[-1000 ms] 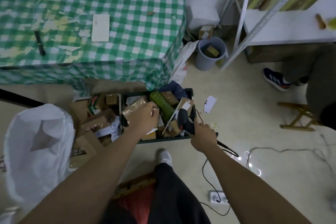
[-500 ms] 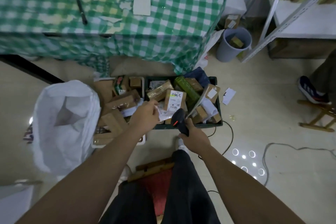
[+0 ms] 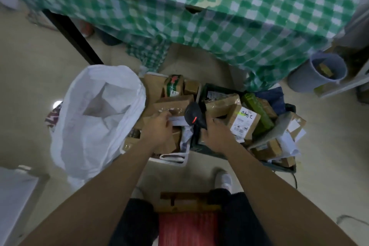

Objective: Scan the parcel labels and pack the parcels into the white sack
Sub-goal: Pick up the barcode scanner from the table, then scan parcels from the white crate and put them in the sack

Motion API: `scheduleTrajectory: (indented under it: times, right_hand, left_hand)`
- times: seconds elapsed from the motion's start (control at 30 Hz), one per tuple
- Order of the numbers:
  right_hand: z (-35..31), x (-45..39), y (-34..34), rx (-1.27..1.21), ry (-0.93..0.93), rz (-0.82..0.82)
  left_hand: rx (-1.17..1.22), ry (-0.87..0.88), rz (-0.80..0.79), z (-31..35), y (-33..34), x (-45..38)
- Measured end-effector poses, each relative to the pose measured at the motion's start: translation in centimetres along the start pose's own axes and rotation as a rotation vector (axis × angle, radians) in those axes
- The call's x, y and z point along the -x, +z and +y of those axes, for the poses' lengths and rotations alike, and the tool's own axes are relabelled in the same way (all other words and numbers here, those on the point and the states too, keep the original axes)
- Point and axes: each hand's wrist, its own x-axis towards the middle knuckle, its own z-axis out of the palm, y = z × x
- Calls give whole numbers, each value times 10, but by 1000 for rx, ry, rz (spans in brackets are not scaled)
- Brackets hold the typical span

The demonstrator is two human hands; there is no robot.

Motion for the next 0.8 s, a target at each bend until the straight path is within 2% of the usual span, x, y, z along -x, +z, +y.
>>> scheduleTrajectory:
  times: [0.07,0.23,0.37,0.53,0.63,0.8]
  right_hand:
    - [2,-42,16,-100,-31,44]
    - [-7,-125,65,-145,-90,242]
    - [-13,-165,104,-332,-101,324]
    - [-16,-182,132,-511,-122,423]
    - [-17,-173,143,-531,-124,449]
    - [-16,-153,157,-551,-111,418]
  left_hand:
    - [8,-7,59,-31,24,-26]
    - [-24,-115,151,-100,79,-78]
    - [-25,-170,248,-143,115,-99]
    - [160,-216,331,-163,135,-101]
    - [265,-280,289,-167,142,-87]
    - [379,-358,113,-171,161,-64]
